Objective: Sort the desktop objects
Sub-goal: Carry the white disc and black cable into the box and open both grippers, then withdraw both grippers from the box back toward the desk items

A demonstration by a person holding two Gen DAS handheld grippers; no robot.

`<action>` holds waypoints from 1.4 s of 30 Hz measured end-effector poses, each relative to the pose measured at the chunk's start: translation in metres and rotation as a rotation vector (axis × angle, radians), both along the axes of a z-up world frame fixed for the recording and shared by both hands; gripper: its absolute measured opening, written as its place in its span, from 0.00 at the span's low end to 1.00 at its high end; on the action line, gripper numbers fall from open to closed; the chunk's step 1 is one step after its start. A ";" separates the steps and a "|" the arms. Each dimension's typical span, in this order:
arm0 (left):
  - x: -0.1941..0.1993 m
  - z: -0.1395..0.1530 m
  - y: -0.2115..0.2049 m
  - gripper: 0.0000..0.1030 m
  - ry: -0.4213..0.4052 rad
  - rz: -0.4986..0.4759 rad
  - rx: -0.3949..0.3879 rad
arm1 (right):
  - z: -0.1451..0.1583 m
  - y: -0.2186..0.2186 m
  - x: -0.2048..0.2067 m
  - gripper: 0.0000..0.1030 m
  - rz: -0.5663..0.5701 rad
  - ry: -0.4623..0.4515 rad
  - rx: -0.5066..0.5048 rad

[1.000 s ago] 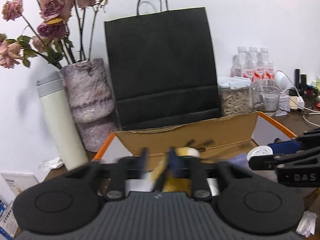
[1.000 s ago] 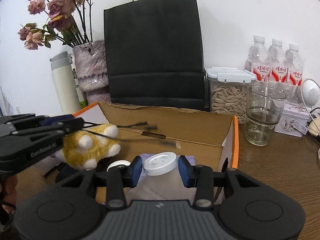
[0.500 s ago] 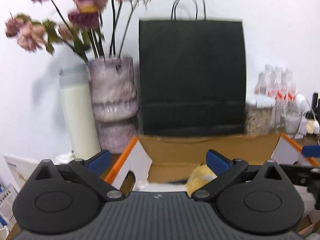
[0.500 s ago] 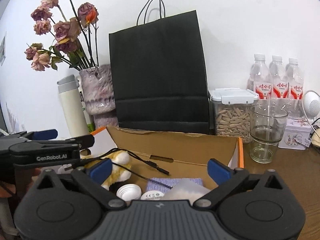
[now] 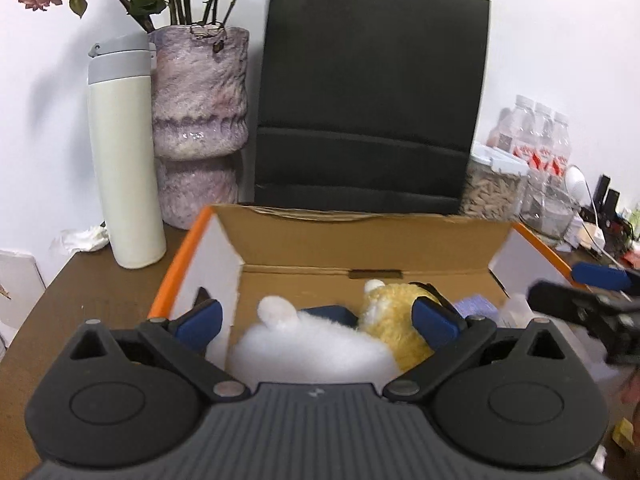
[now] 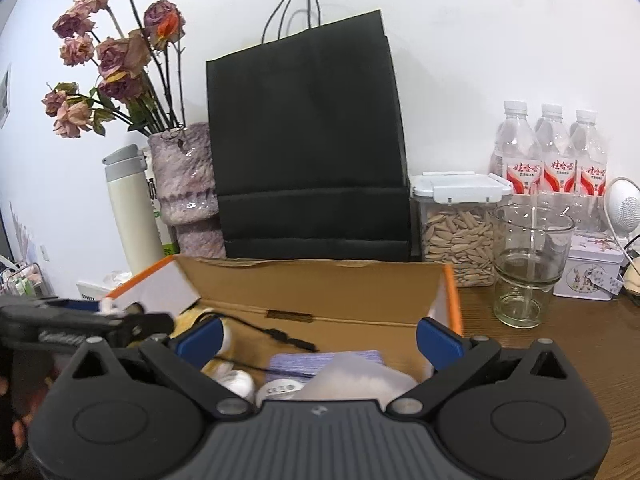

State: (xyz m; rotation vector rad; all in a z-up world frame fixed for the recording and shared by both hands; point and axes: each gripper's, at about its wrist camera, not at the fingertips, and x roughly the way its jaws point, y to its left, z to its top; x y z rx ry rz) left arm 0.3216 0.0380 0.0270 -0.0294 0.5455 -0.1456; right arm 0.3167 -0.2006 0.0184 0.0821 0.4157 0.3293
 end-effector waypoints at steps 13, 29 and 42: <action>-0.056 0.015 0.000 1.00 -0.130 0.081 0.030 | 0.006 -0.016 -0.031 1.00 0.020 -0.013 -0.047; -0.166 -0.001 -0.005 1.00 -0.093 0.081 0.066 | -0.012 -0.039 -0.143 1.00 0.019 0.047 -0.178; -0.187 -0.019 -0.049 1.00 -0.037 -0.045 0.132 | -0.033 -0.051 -0.160 1.00 -0.045 0.166 -0.200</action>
